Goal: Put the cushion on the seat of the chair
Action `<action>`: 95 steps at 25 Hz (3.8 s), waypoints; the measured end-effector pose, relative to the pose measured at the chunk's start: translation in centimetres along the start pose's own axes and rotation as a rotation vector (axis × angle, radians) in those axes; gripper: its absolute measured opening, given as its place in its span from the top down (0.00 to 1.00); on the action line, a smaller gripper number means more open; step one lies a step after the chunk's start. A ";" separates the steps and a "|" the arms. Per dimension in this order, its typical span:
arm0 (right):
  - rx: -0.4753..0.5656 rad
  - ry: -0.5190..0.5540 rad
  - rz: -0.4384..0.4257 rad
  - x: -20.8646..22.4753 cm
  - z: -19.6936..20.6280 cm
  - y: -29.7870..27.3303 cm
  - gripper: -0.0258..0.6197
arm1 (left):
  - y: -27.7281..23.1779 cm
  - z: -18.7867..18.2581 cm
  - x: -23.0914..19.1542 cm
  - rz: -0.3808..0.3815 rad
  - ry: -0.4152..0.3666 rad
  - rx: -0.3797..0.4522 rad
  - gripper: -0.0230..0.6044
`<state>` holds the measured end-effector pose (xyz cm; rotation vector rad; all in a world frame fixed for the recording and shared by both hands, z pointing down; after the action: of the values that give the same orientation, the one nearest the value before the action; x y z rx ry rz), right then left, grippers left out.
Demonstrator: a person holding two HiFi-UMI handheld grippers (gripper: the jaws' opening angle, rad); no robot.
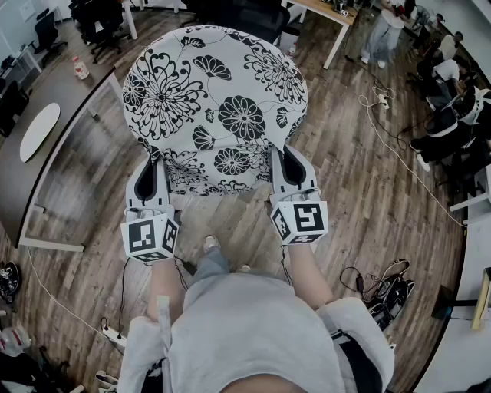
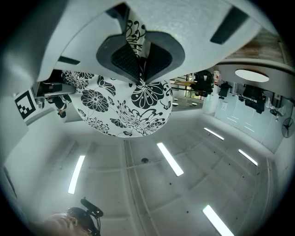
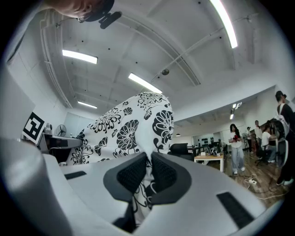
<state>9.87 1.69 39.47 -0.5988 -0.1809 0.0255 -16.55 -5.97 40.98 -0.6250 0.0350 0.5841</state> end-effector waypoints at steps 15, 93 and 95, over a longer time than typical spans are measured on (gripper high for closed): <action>0.024 0.000 0.009 -0.2 0.4 0.1 0.92 | -0.1 0.1 -0.1 0.005 -0.020 0.013 0.92; 0.050 -0.101 -0.035 0.7 0.9 -1.0 0.91 | 0.5 -0.6 0.6 -0.042 -0.047 -0.003 0.92; 0.050 -0.095 -0.028 0.5 0.9 -0.8 0.91 | 0.5 -0.5 0.5 -0.034 -0.045 -0.002 0.92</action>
<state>10.22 1.56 40.69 -0.5458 -0.2803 0.0311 -16.33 -5.68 40.16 -0.6127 -0.0185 0.5647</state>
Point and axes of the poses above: the fingertips, and each gripper's own axes: y backward along the fingers, x to its right, z out of its underside, the point moved 4 cm from there along y, backward along the fingers, and after that the axes turned 3 degrees about -y, right-handed, at the moved point
